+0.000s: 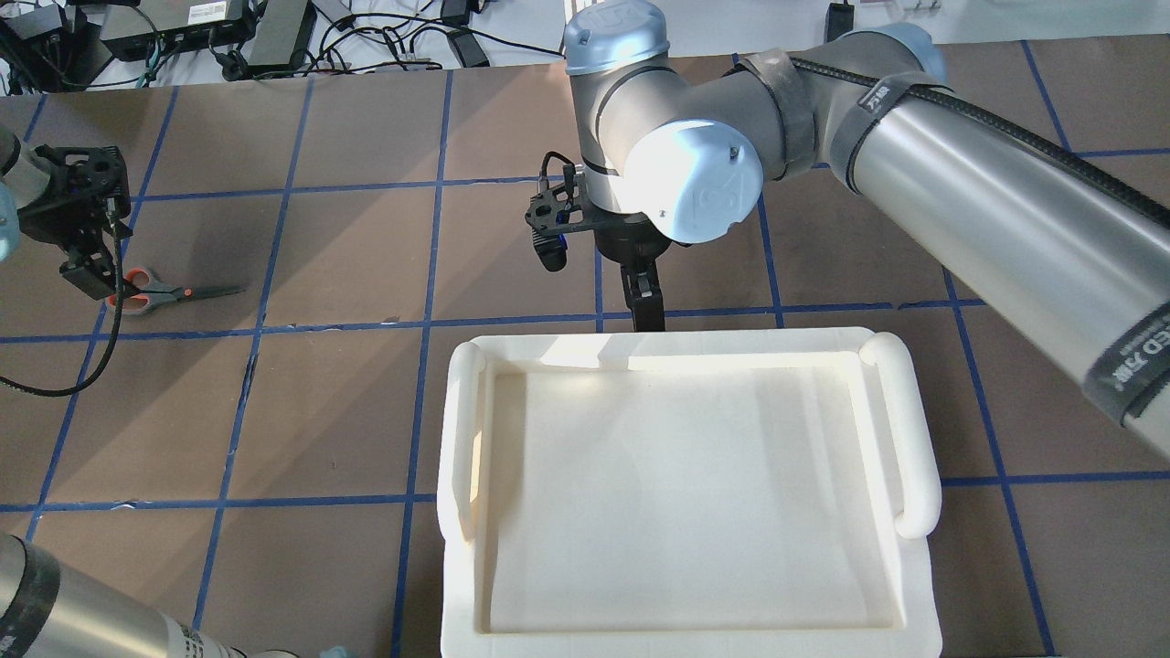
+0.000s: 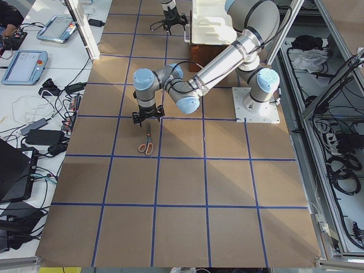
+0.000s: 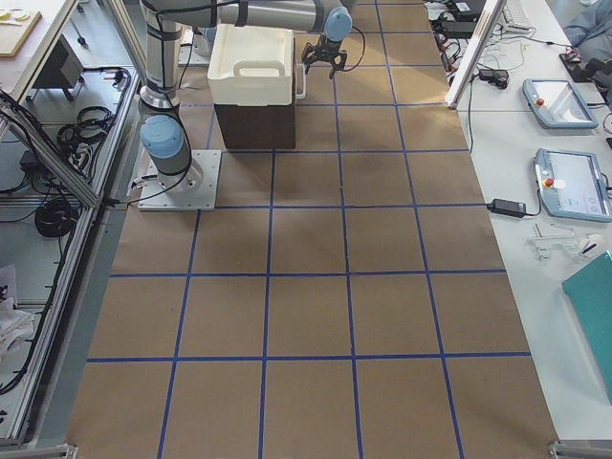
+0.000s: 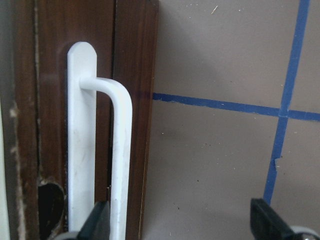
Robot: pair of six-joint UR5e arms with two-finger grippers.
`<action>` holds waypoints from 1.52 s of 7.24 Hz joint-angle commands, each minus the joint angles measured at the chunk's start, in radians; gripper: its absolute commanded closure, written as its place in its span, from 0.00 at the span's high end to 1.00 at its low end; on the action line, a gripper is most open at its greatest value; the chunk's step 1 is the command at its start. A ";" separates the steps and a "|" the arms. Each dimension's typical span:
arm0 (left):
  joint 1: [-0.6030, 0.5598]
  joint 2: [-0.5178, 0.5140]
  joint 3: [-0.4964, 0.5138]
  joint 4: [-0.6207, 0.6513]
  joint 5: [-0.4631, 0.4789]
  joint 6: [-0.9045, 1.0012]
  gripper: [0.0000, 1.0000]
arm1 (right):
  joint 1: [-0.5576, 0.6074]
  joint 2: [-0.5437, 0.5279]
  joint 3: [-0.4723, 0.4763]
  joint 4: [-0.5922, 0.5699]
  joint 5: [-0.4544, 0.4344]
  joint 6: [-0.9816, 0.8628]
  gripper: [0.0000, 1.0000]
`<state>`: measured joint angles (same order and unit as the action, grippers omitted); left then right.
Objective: Place scissors in drawer with both arms
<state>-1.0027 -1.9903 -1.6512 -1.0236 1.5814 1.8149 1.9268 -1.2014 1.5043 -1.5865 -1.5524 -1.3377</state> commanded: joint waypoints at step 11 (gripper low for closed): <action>0.021 -0.196 0.013 0.151 -0.052 0.279 0.84 | -0.003 0.005 0.063 -0.026 -0.006 0.000 1.00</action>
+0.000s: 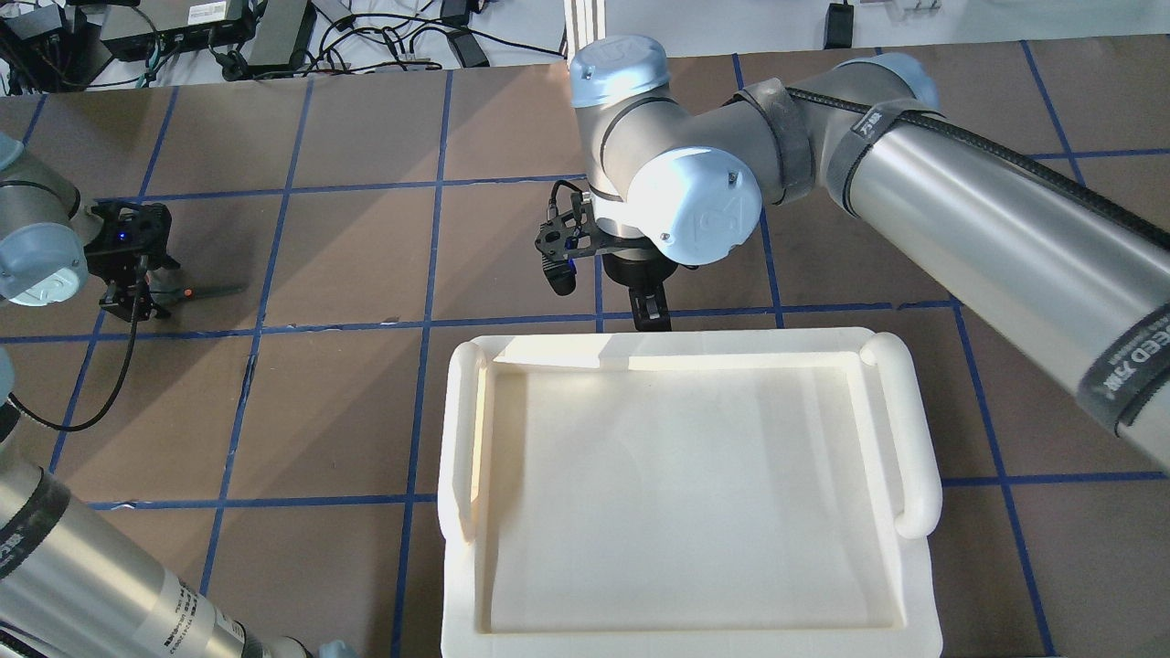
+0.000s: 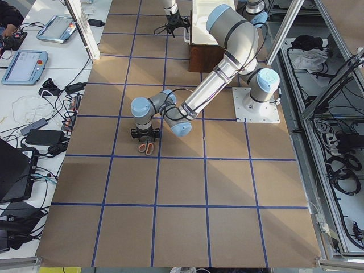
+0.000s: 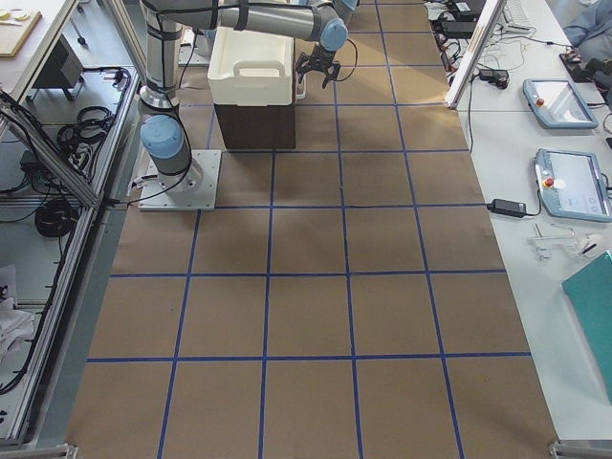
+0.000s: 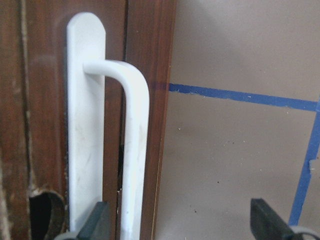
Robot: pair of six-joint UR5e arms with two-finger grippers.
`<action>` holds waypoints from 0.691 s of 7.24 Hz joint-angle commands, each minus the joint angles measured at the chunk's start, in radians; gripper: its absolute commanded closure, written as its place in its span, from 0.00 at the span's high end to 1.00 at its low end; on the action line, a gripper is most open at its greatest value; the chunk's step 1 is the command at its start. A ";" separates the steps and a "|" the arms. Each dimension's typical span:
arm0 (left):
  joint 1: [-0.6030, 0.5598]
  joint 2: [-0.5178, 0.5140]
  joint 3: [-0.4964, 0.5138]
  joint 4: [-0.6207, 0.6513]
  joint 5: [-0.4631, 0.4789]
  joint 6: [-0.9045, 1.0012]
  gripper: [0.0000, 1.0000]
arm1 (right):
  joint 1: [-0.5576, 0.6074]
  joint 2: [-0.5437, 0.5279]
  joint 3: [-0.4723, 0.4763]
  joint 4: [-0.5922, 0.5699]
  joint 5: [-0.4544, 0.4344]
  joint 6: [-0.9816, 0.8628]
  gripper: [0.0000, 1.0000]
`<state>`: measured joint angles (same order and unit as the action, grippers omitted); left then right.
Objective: Place scissors in drawer with both arms
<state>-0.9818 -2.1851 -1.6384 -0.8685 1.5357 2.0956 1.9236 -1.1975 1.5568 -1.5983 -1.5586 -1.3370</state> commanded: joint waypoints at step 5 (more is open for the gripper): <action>-0.008 0.011 0.003 -0.010 0.008 0.007 0.00 | -0.002 0.003 0.020 -0.049 0.003 -0.002 1.00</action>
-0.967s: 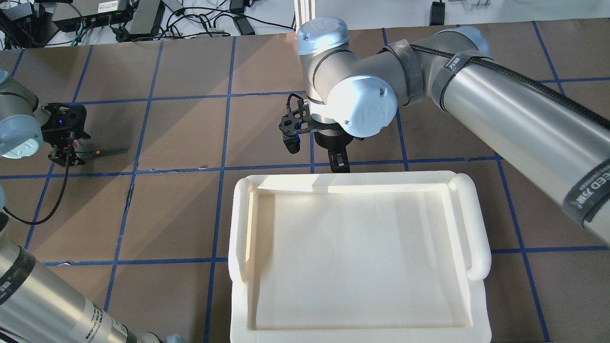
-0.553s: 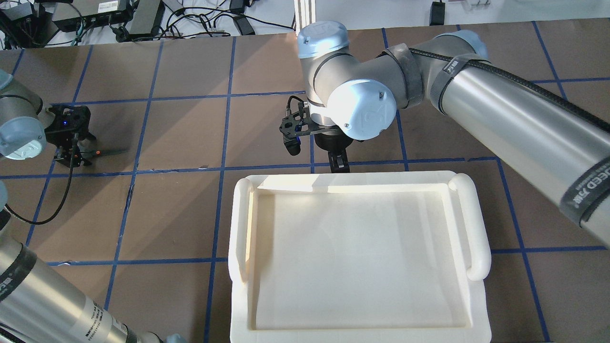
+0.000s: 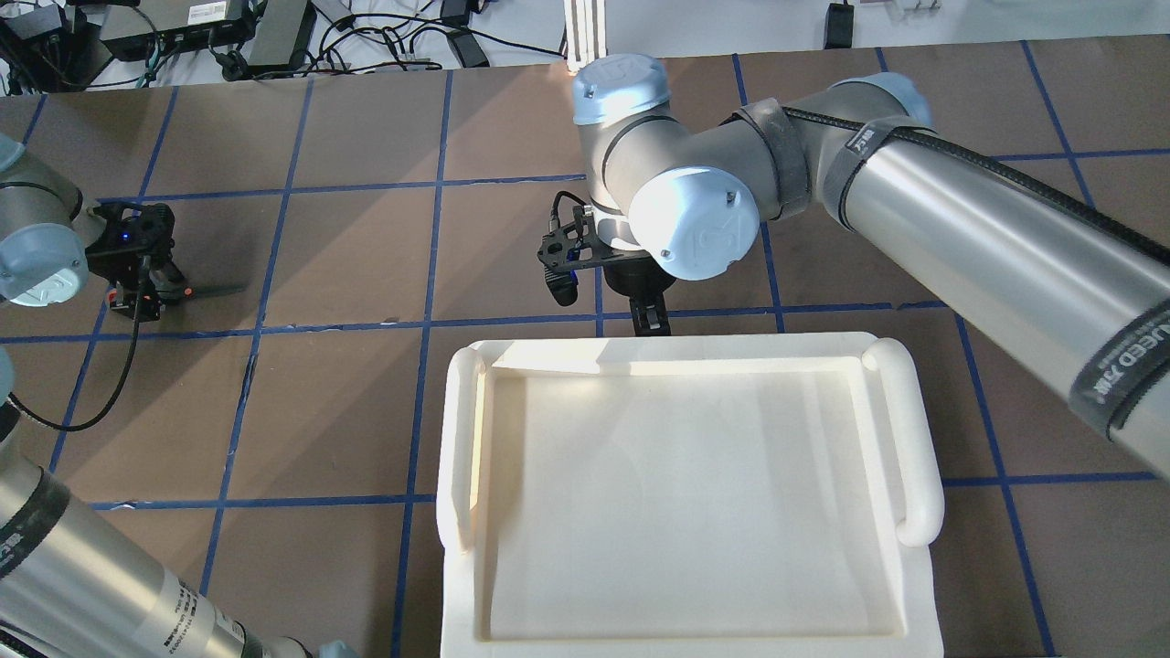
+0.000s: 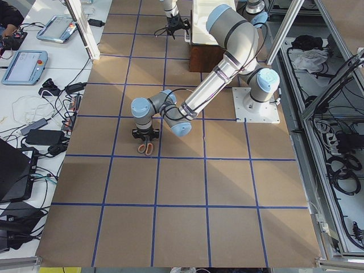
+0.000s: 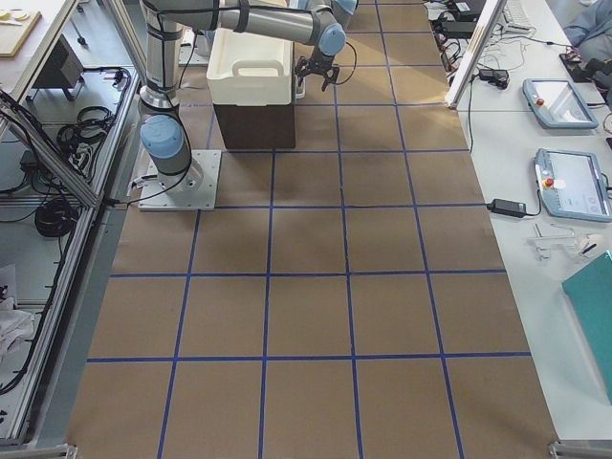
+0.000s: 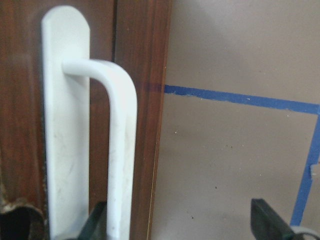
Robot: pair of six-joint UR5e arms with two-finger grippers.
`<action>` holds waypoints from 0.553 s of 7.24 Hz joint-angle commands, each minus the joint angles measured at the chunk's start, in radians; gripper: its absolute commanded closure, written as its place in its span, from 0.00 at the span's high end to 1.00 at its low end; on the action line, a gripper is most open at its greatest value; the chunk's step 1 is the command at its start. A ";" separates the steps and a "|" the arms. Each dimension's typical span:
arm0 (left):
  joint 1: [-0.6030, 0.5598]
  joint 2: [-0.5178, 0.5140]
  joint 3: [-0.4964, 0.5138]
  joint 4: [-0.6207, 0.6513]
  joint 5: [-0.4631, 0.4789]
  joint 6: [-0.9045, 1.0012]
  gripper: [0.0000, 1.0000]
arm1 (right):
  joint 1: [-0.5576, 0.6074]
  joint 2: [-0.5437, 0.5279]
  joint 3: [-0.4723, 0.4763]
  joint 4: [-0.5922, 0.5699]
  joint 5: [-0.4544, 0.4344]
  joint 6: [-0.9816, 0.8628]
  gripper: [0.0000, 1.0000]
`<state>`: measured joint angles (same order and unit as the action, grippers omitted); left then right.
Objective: Place scissors in drawer with both arms
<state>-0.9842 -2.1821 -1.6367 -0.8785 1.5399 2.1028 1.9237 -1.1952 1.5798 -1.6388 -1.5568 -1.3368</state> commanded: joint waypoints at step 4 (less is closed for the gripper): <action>-0.036 0.074 0.009 -0.060 -0.009 -0.001 0.00 | -0.002 0.005 -0.004 -0.061 0.012 -0.004 1.00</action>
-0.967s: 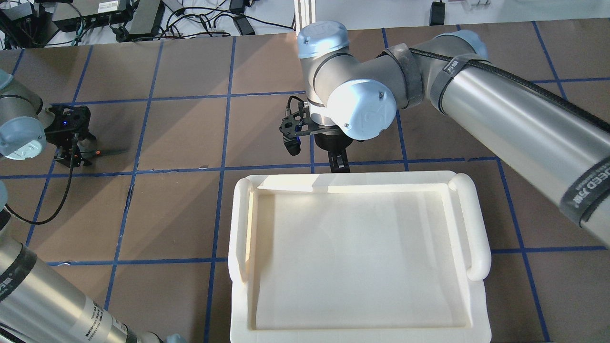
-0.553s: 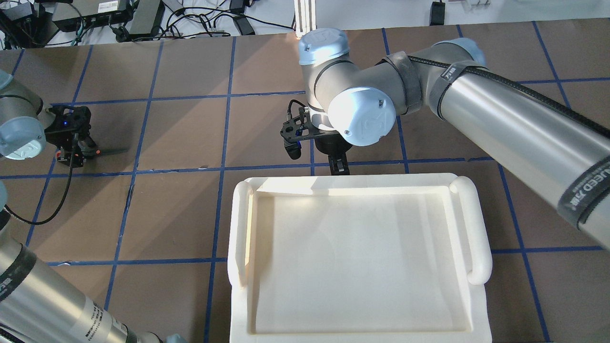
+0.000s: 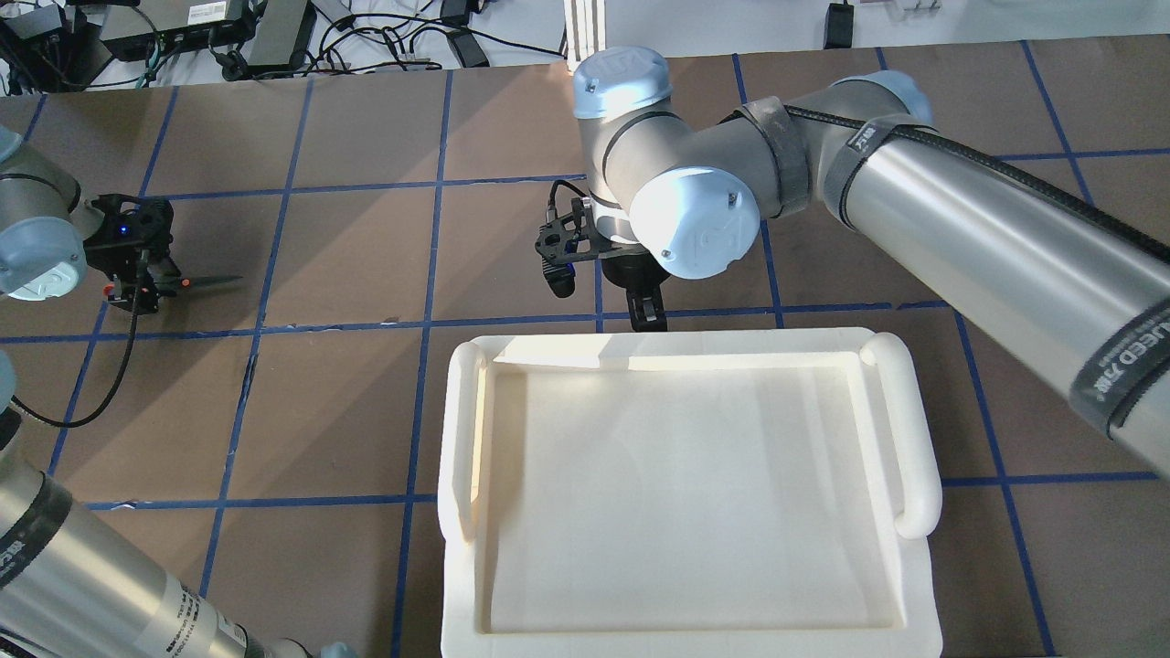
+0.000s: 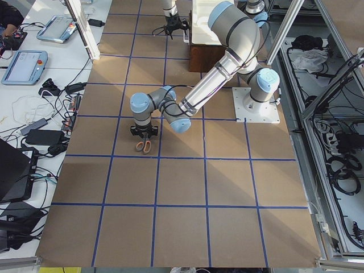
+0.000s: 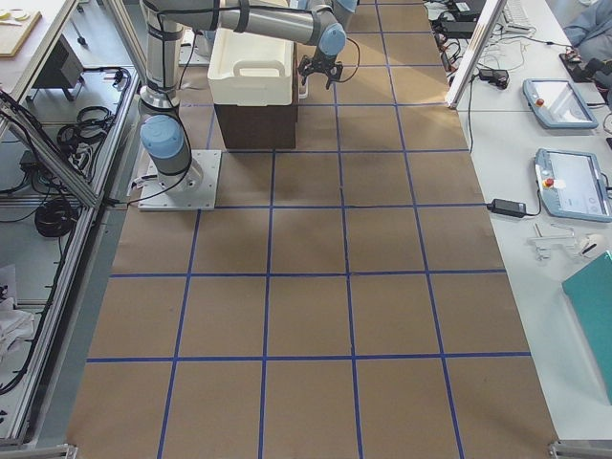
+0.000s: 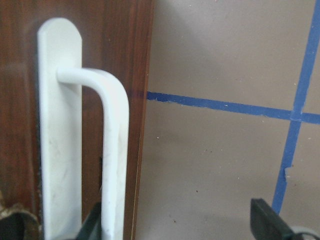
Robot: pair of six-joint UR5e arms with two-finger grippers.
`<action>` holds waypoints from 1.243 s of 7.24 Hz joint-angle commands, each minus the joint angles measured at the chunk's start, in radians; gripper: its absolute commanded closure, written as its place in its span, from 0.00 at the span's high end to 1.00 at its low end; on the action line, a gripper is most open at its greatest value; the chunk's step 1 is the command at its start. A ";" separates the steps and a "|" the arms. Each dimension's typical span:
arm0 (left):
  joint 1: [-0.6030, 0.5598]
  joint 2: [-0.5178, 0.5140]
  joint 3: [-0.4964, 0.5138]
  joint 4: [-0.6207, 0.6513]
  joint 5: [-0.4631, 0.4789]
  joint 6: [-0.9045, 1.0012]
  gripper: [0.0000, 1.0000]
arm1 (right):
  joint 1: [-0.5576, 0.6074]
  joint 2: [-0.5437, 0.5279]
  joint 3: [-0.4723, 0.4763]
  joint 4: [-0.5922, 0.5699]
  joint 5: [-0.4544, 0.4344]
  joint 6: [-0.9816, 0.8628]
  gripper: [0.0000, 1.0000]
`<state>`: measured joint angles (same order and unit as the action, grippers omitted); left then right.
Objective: Place scissors in drawer with both arms
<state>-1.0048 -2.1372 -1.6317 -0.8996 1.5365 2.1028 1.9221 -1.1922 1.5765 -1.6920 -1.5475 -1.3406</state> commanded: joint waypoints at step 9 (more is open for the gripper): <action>-0.107 0.204 0.084 -0.323 0.005 -0.012 0.00 | -0.035 0.055 -0.107 -0.043 0.006 -0.012 1.00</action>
<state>-1.0976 -1.9444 -1.5473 -1.2131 1.5399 2.0908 1.9012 -1.1377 1.4809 -1.7381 -1.5416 -1.3453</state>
